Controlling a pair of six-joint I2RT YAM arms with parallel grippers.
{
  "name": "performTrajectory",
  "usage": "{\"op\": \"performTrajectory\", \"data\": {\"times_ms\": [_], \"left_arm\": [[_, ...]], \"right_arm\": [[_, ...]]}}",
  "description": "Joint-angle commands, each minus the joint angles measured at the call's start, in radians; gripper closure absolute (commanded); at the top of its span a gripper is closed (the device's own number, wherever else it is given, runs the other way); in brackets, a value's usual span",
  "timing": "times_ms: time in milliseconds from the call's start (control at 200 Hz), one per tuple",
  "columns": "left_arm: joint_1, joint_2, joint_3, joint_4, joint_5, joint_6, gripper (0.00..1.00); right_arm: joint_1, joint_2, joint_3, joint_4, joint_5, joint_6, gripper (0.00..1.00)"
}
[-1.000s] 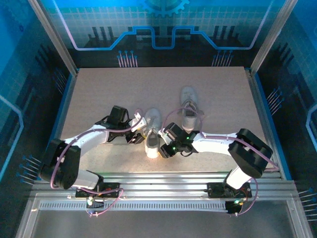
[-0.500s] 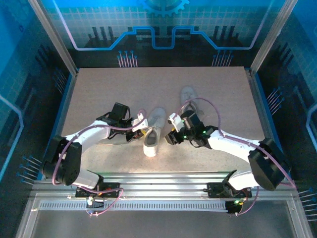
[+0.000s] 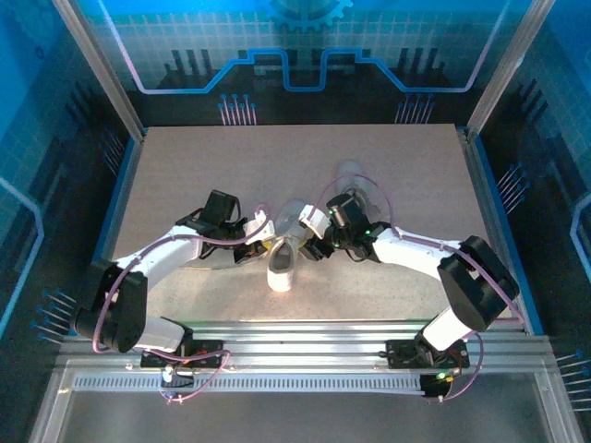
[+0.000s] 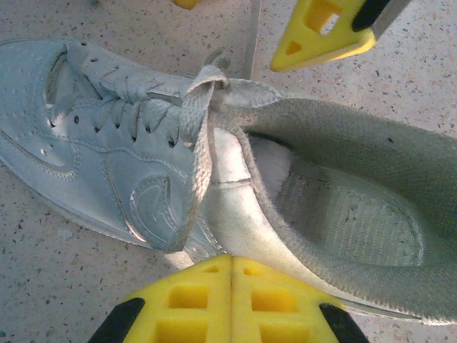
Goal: Tie the shoes
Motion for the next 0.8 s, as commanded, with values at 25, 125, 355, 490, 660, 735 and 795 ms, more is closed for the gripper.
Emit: {"op": "performTrajectory", "data": {"times_ms": [25,125,355,490,660,735,795], "left_arm": [[0.004,-0.021,0.038,-0.028,0.047,0.033,0.95],[0.005,-0.01,0.049,-0.023,0.045,0.044,0.79],[0.004,0.059,0.088,-0.016,0.059,0.058,0.61],[0.002,0.103,0.099,-0.001,0.058,0.07,0.56],[-0.008,0.165,0.124,0.005,0.068,0.075,0.58],[-0.018,0.18,0.134,0.001,0.07,0.077,0.7],[-0.019,0.182,0.138,-0.004,0.066,0.077,0.84]], "right_arm": [[-0.008,0.044,0.057,0.019,-0.038,-0.111,0.4],[-0.008,0.073,0.077,-0.007,-0.04,-0.18,0.4],[-0.015,0.117,0.12,-0.024,-0.048,-0.241,0.44],[-0.016,0.138,0.147,-0.05,-0.065,-0.27,0.46],[-0.014,0.168,0.173,-0.064,-0.082,-0.304,0.48],[-0.01,0.182,0.191,-0.085,-0.091,-0.317,0.55],[-0.005,0.184,0.202,-0.099,-0.064,-0.324,0.74]]}}
